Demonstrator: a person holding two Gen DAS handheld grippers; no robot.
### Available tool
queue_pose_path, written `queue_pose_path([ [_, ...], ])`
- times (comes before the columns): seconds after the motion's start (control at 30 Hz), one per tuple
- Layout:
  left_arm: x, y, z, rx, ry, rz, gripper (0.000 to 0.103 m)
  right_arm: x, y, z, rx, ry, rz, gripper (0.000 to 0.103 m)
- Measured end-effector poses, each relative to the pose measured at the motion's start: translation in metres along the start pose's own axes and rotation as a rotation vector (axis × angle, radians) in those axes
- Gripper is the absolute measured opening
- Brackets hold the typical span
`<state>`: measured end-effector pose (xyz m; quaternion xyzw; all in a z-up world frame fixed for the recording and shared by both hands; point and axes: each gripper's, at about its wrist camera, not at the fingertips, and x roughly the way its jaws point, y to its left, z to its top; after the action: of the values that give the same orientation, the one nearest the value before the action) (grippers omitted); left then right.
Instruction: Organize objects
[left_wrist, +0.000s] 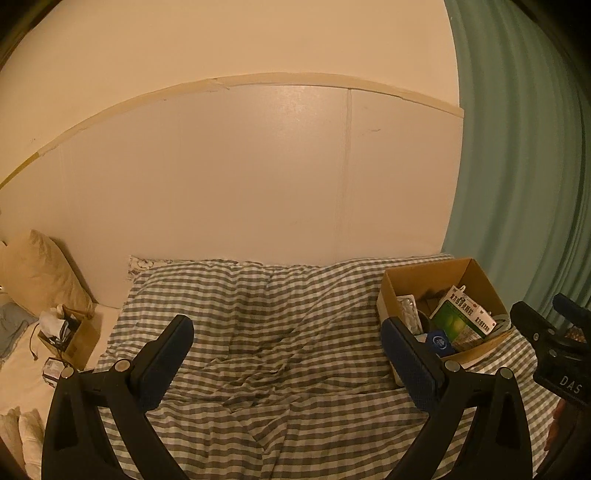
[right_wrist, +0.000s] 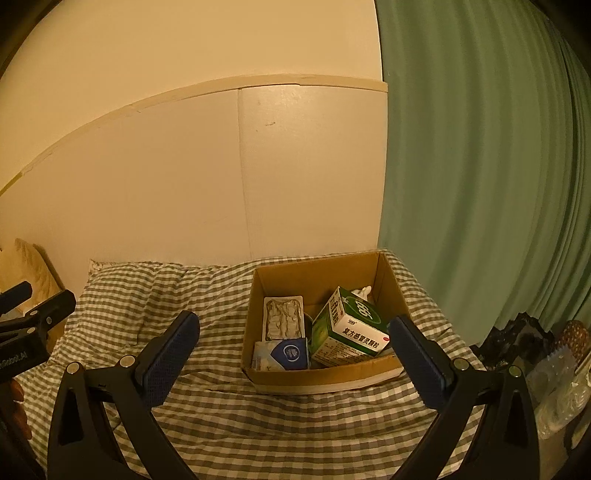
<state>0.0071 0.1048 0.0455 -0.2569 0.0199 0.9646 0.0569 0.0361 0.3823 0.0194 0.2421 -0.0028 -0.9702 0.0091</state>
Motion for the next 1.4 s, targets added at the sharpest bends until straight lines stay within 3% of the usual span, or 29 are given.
queue_pose_path([
  [1.4, -0.0051, 0.0014, -0.0043, -0.02, 0.01, 0.012, 0.103, 0.0022, 0.0005, -0.0016, -0.01, 0.003, -0.014, 0.103],
])
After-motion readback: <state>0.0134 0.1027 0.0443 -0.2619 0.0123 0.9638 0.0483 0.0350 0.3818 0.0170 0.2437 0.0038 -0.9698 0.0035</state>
